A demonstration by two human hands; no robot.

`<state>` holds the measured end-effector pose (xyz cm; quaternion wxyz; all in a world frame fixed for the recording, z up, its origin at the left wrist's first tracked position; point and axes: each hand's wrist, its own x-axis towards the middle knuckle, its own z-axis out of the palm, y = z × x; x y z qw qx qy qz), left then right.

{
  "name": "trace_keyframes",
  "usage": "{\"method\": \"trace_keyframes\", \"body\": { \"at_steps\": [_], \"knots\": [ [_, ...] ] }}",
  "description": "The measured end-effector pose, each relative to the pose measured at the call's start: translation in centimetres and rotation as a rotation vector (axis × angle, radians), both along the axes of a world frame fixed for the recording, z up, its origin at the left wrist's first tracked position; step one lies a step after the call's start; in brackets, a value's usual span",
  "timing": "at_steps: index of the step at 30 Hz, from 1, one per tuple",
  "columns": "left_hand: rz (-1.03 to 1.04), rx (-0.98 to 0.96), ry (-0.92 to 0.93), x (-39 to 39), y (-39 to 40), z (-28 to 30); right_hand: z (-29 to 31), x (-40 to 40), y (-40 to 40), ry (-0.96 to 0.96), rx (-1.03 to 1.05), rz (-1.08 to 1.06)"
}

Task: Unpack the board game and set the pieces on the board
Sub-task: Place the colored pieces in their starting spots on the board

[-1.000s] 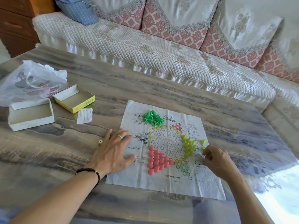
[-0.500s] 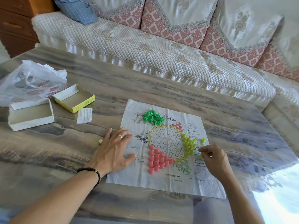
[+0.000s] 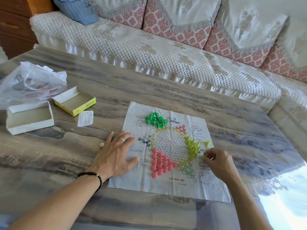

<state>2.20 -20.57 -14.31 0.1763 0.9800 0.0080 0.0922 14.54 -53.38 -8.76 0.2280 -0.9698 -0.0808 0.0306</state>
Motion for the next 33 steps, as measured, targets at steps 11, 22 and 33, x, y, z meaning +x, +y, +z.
{"method": "trace_keyframes", "body": {
  "at_steps": [11,22,33],
  "knots": [
    [0.003,-0.002,0.006,0.0,0.0,0.1,-0.5,0.7,1.4,-0.002,0.070,-0.059],
    [0.003,-0.002,-0.003,-0.1,-0.1,0.1,0.4,1.5,0.4,-0.083,0.080,-0.076],
    [0.011,0.012,-0.006,-0.1,-0.1,0.2,0.0,6.1,0.3,-0.044,-0.201,-0.114]
  ]
}}
